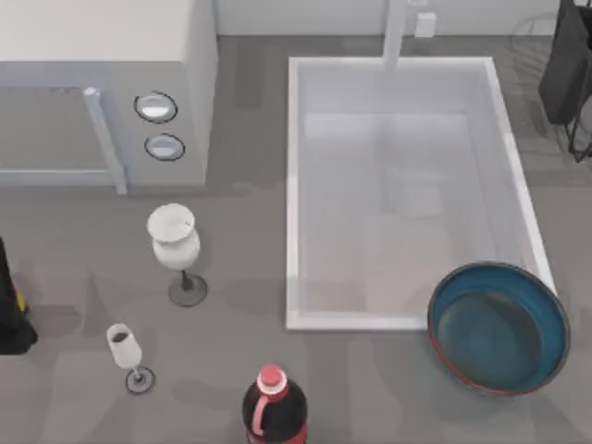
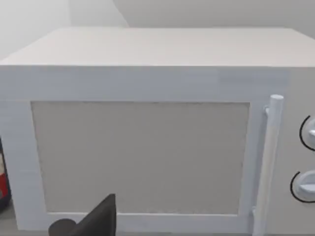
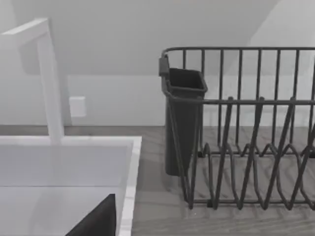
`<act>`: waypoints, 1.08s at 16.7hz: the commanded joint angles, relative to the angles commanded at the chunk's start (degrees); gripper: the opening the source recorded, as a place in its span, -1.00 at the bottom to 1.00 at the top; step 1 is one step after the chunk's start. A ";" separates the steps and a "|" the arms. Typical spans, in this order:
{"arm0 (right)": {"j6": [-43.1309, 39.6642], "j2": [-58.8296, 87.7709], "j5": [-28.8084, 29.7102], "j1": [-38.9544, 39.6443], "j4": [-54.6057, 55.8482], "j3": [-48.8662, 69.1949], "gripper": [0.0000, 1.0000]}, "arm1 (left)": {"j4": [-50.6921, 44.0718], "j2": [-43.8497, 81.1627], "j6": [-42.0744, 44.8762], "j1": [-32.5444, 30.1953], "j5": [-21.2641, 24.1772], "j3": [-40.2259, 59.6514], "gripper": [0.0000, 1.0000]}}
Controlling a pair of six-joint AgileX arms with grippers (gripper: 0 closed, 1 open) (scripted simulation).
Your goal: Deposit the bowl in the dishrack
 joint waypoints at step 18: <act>14.56 65.02 1.00 14.02 -48.92 47.26 1.00 | 0.00 0.00 0.00 0.00 0.00 0.00 1.00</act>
